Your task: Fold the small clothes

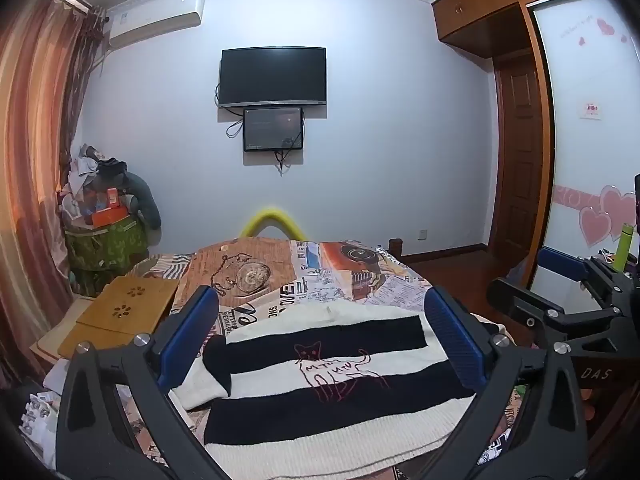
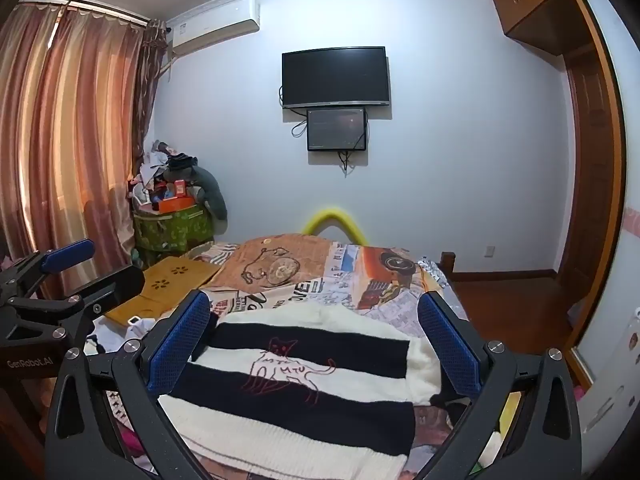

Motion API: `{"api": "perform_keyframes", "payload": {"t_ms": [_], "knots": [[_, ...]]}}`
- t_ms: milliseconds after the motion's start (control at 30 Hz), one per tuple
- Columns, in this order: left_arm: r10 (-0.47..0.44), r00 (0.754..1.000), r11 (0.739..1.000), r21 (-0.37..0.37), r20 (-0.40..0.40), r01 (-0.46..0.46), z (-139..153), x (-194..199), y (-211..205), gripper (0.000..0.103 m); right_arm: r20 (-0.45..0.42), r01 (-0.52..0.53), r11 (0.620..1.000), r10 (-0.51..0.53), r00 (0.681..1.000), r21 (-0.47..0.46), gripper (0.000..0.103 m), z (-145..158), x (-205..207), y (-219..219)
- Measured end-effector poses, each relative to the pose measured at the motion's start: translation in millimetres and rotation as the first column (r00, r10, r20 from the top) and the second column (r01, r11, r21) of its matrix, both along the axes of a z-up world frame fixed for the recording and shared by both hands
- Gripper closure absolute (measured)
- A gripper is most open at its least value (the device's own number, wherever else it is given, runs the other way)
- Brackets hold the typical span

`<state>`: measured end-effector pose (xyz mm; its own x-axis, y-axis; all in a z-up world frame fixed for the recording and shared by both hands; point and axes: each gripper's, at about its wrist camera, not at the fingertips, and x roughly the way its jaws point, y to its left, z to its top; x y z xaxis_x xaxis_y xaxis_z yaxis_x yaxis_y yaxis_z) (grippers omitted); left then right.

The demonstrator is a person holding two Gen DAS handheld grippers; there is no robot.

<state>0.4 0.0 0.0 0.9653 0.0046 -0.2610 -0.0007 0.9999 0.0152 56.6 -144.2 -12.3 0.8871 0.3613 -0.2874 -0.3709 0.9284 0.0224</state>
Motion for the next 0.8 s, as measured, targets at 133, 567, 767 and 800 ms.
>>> {"api": "perform_keyframes", "payload": {"t_ms": [133,567,767,800], "knots": [[0.013,1.000,1.000,0.005,-0.002,-0.013,-4.0,4.1,-5.9,0.000,0.000,0.003,1.000,-0.003,1.000,0.001,0.000,0.0,0.2,-0.2],[0.014,1.000,0.999,-0.032,-0.010,-0.014,-3.9,5.0,2.6,0.000,-0.015,-0.006,1.000,0.006,1.000,0.015,0.000,2.7,-3.4,-3.5],[0.022,1.000,0.999,-0.035,-0.013,-0.023,-5.3,5.6,4.6,0.000,-0.022,-0.003,1.000,0.003,1.000,0.023,0.000,1.6,-2.9,-1.0],[0.024,1.000,0.999,-0.035,-0.012,-0.024,-5.9,5.8,4.8,0.000,-0.021,-0.003,1.000,0.003,1.000,0.022,0.000,1.8,-3.0,-0.9]]}}
